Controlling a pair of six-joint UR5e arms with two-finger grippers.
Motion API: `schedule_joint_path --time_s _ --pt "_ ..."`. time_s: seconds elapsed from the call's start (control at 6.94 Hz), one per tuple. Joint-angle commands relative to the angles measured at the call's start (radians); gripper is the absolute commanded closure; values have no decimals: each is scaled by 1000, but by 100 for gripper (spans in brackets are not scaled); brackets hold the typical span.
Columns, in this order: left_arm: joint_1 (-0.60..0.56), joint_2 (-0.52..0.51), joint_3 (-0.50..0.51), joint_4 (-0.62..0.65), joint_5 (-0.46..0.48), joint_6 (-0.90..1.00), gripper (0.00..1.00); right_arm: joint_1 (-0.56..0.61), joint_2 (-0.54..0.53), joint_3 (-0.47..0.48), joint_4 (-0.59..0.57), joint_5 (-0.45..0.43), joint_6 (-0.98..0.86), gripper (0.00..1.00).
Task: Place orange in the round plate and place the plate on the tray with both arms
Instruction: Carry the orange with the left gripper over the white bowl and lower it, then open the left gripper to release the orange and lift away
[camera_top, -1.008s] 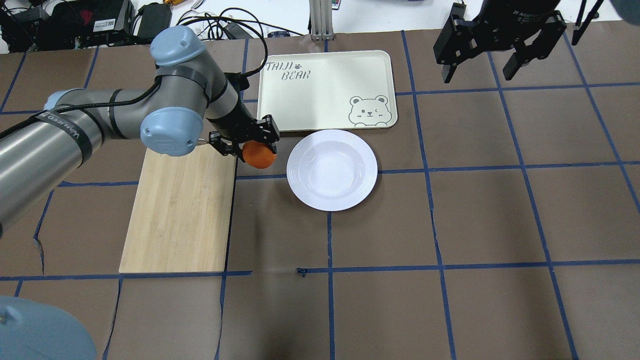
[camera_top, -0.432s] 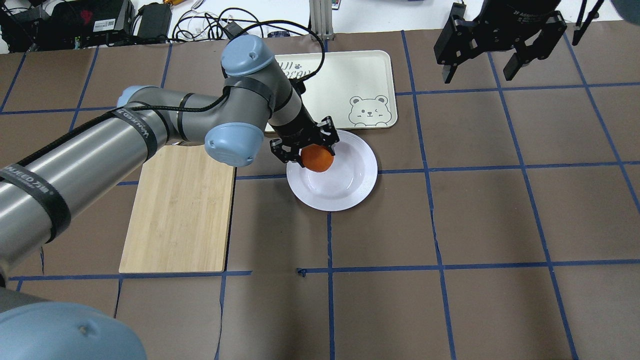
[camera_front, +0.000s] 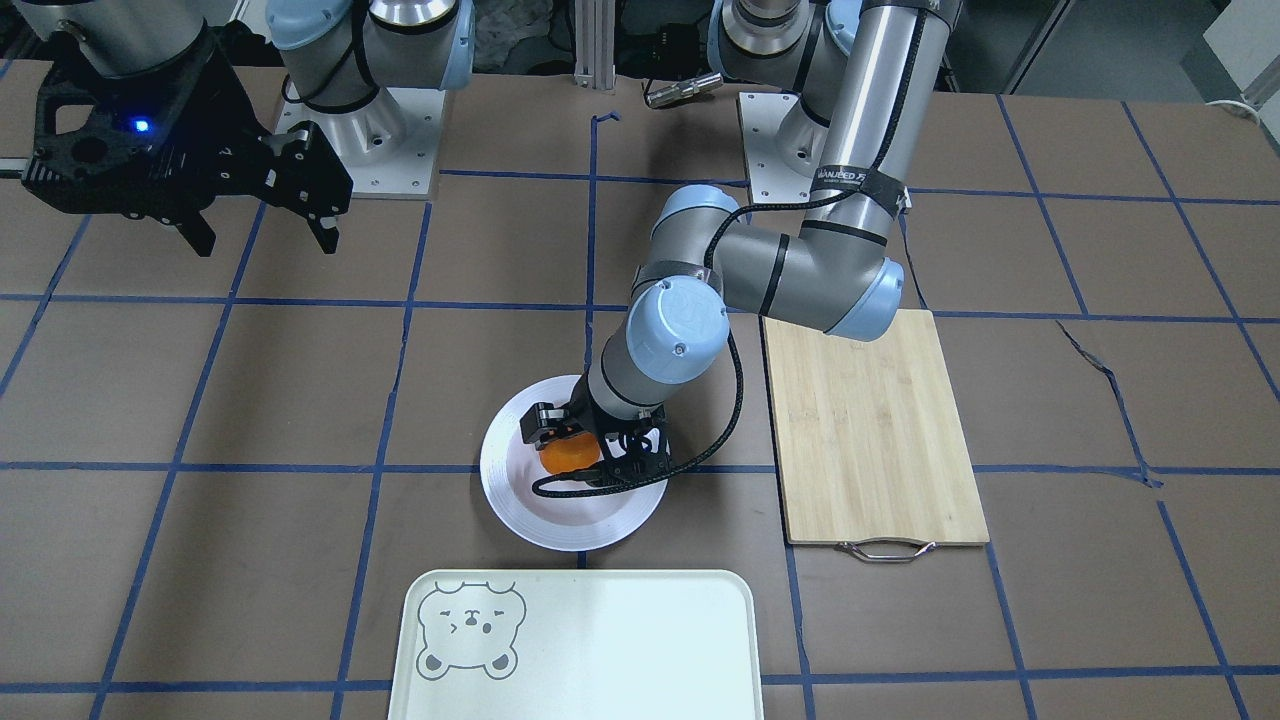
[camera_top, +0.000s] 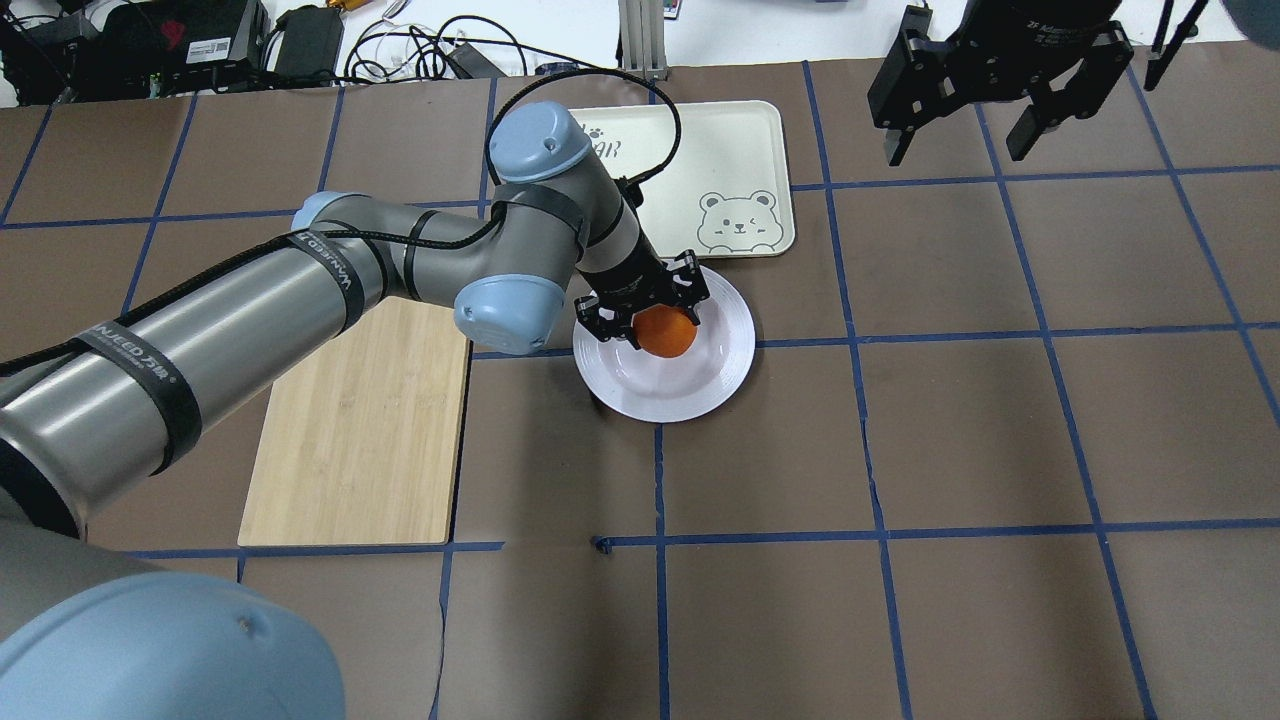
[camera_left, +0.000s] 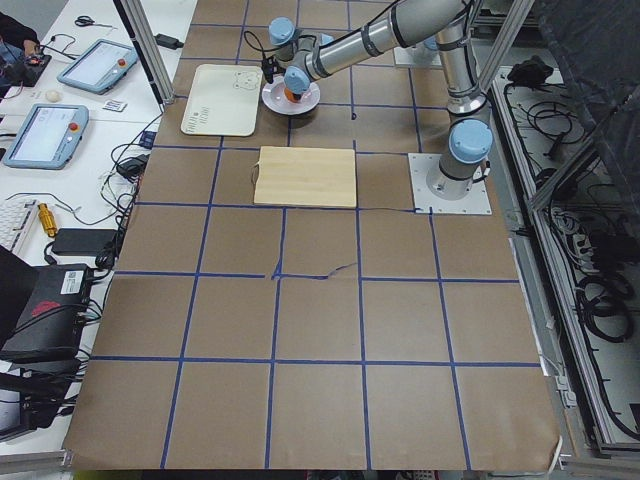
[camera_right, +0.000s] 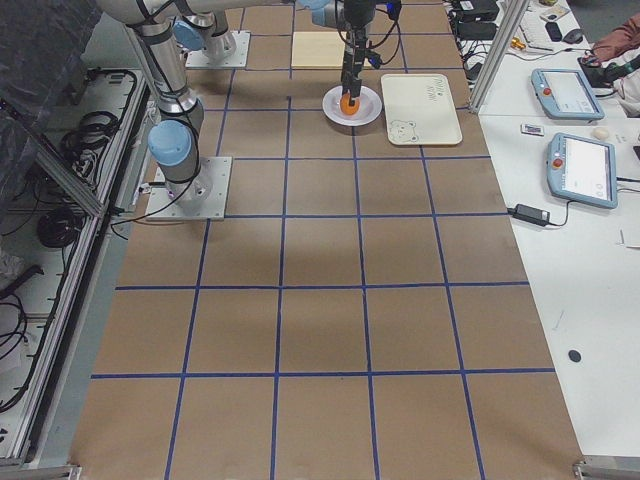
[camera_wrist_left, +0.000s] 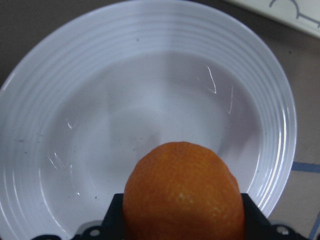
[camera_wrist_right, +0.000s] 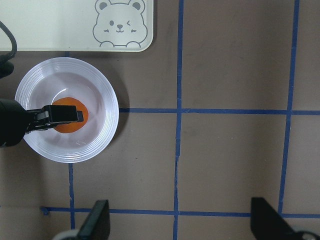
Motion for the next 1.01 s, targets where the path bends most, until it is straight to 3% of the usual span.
schedule_joint_path --time_s 0.0,0.58,0.86 --pt "13 43 26 -88 45 0 0 1 0 0 -1 0 1 0" --pt "55 241 286 -632 220 138 0 -4 0 0 -1 7 5 0" --pt "67 373 293 -659 246 175 0 -21 2 -2 -37 55 2 0"
